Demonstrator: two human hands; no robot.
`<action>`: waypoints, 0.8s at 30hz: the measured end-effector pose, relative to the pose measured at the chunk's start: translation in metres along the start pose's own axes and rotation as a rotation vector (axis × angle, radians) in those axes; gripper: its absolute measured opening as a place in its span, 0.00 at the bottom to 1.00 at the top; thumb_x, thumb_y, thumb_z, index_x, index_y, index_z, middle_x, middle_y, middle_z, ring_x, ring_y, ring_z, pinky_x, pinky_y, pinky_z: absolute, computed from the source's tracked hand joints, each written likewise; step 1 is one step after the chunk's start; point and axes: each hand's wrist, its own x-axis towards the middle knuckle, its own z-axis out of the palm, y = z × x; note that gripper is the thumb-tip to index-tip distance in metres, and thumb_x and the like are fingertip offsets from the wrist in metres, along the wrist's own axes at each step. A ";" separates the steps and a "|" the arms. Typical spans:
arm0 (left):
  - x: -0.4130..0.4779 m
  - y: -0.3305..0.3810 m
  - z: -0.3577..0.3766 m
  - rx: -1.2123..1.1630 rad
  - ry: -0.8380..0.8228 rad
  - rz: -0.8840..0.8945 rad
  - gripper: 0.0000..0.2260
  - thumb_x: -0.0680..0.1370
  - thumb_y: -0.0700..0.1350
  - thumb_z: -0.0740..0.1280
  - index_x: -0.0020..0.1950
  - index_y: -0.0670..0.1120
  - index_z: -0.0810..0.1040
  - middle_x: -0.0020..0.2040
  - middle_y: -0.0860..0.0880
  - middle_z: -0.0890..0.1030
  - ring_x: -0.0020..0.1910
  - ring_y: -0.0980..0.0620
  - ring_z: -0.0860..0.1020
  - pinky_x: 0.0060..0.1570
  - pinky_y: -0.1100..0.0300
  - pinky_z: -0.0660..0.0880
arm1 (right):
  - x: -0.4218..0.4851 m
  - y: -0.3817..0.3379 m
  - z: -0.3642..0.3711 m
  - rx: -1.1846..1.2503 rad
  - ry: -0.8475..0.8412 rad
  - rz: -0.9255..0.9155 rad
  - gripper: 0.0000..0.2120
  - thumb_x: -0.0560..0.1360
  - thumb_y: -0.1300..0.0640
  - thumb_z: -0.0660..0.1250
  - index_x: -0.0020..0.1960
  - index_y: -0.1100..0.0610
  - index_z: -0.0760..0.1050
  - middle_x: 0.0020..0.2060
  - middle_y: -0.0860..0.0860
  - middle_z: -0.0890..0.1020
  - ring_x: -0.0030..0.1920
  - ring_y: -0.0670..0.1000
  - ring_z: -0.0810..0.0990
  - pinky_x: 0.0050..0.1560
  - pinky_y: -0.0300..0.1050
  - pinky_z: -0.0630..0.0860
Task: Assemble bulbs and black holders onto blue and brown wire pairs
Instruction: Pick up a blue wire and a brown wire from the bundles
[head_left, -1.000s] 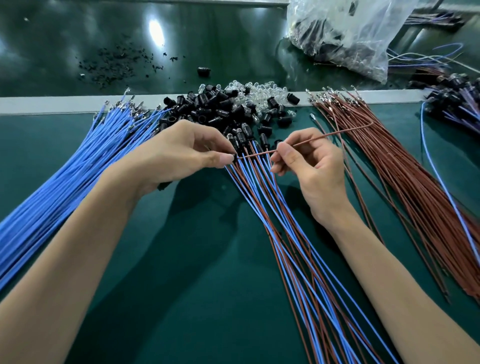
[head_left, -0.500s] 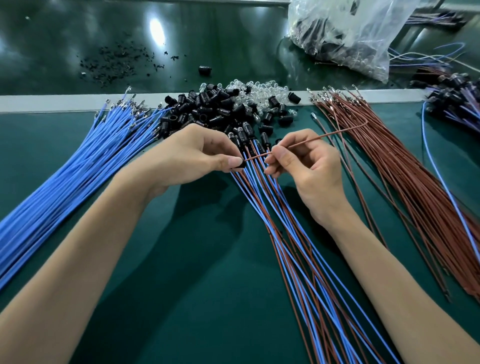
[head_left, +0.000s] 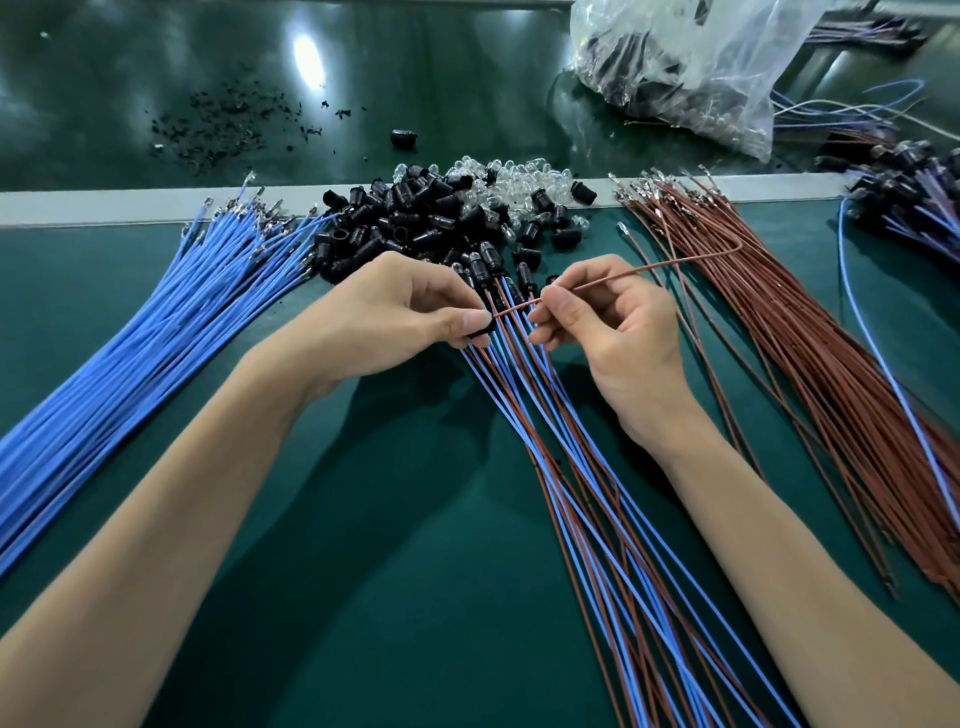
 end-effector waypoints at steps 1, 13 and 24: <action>0.000 0.000 0.000 0.004 0.000 0.004 0.04 0.75 0.43 0.69 0.46 0.44 0.82 0.40 0.51 0.86 0.41 0.58 0.82 0.45 0.72 0.75 | 0.000 0.000 0.000 -0.010 0.006 -0.002 0.07 0.76 0.66 0.66 0.44 0.55 0.74 0.33 0.49 0.83 0.33 0.48 0.83 0.37 0.38 0.78; -0.001 0.003 0.003 0.188 0.042 0.078 0.04 0.74 0.42 0.72 0.46 0.43 0.83 0.41 0.49 0.85 0.42 0.55 0.82 0.44 0.66 0.77 | 0.000 -0.002 -0.001 0.004 -0.030 0.025 0.08 0.77 0.68 0.64 0.43 0.57 0.74 0.31 0.49 0.82 0.31 0.47 0.81 0.36 0.38 0.77; -0.001 0.002 0.008 0.007 -0.041 0.108 0.04 0.77 0.39 0.67 0.47 0.40 0.81 0.41 0.48 0.84 0.39 0.61 0.82 0.41 0.72 0.74 | -0.001 -0.002 0.002 -0.032 -0.043 0.011 0.09 0.76 0.68 0.65 0.42 0.55 0.74 0.31 0.48 0.82 0.30 0.46 0.80 0.35 0.36 0.76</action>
